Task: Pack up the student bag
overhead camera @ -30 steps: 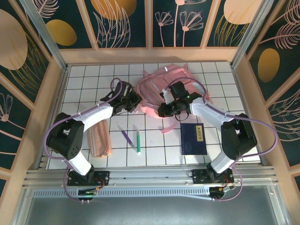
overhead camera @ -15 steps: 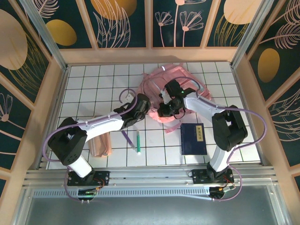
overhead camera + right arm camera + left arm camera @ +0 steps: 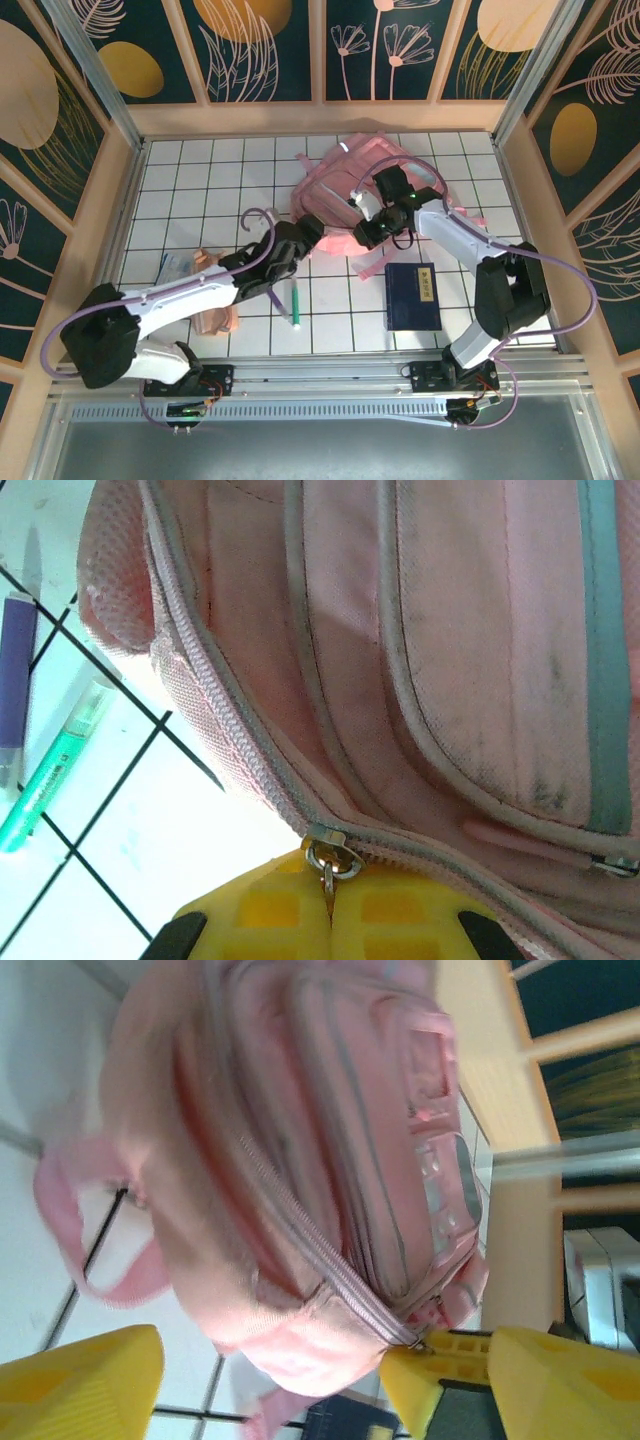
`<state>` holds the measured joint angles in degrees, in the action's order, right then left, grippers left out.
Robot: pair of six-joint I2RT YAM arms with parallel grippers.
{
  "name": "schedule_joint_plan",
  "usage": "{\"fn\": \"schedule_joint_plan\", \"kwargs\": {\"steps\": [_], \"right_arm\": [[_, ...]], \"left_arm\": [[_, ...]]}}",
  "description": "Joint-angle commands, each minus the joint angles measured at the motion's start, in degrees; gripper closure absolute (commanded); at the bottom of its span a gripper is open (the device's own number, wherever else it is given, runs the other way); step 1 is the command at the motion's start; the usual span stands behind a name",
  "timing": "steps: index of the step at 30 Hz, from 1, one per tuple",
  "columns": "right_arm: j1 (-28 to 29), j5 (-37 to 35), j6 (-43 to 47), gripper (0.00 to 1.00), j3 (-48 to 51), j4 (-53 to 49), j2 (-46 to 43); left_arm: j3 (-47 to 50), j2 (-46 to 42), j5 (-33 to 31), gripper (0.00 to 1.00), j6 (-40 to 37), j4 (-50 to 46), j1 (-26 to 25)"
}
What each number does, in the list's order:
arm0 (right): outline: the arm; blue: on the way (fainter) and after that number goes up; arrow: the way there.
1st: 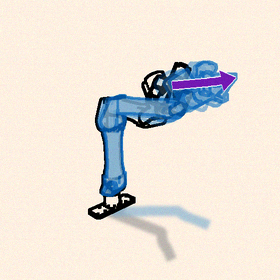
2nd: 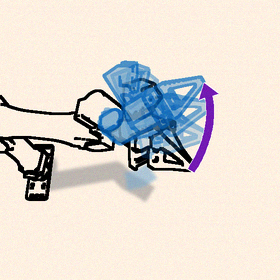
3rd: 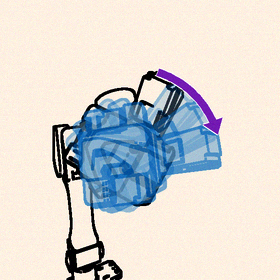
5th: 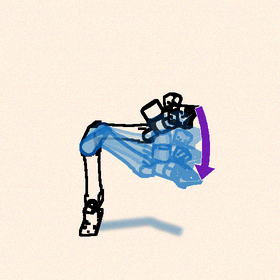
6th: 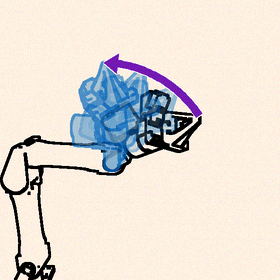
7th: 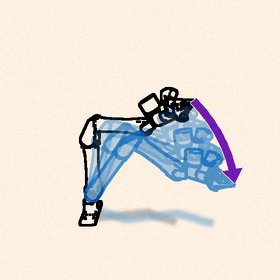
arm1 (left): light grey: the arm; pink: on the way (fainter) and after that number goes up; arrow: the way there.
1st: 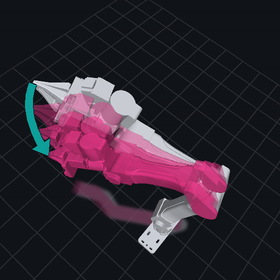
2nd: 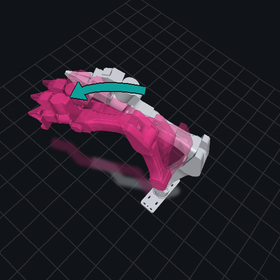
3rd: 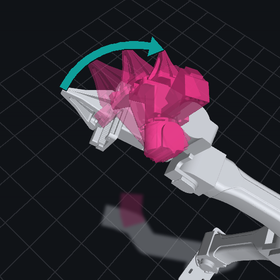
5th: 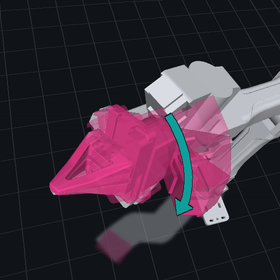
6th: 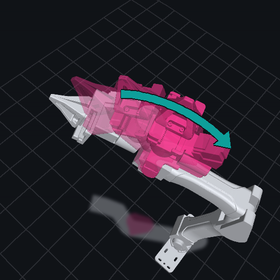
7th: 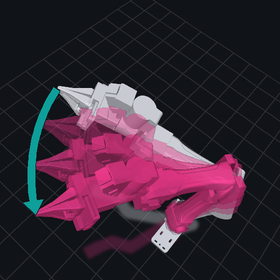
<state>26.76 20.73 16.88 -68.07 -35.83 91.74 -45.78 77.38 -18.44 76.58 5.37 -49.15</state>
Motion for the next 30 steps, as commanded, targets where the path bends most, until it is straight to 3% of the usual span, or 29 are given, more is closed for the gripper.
{"fn": "schedule_joint_plan", "kwargs": {"steps": [1,3,5,6,8,10,15,20,25,26,27,30], "right_arm": [[-0.9,-0.8,7.2,1.0,-0.7,1.5,-2.0],[-0.9,-0.8,8.2,1.0,-1.7,0.3,-1.9],[-0.9,-1.4,8.9,1.0,-2.3,-0.4,-1.9],[-0.9,-1.6,9.2,1.0,-2.5,-0.7,-2.0],[-1.2,-1.6,9.5,1.0,-2.4,-0.9,-2.3],[-1.3,-1.3,9.5,1.0,-1.9,-0.7,-2.7],[-1.5,-0.9,9.4,1.0,-1.0,-0.1,-3.2],[-1.6,-1.3,9.3,1.0,-1.1,-0.2,-3.3],[-1.7,-1.3,9.0,1.0,-0.3,0.1,-3.9],[-1.8,-1.5,8.9,1.0,-0.1,0.3,-4.1],[-1.7,-1.8,8.7,1.0,0.2,0.5,-4.2],[-2.3,-3.4,7.0,1.0,0.6,1.4,-4.1]], "left_arm": [[-1.9,-1.8,3.6,0.11,-27.0,-0.8,4.8],[-3.4,-0.7,7.3,0.13,-42.1,-2.3,7.2],[-6.4,1.8,6.2,0.19,-51.6,-8.4,8.7],[-8.2,3.2,6.8,0.21,-52.4,-10.7,10.6],[-9.6,6.5,17.9,0.13,-51.1,-12.4,17.8],[-13.2,10.0,22.3,0.08,-48.3,-12.9,21.7],[-22.2,20.3,25.9,0.03,-47.1,-15.6,22.3],[-32.7,33.5,26.5,0.06,-46.4,-20.8,22.4],[-40.7,40.1,19.6,0.22,-43.9,-28.0,22.4],[-41.3,40.6,18.4,0.28,-43.6,-28.5,22.4],[-41.3,40.7,17.9,0.38,-43.5,-28.5,22.4],[-40.5,40.2,17.9,0.9,-42.9,-27.8,22.4]]}}
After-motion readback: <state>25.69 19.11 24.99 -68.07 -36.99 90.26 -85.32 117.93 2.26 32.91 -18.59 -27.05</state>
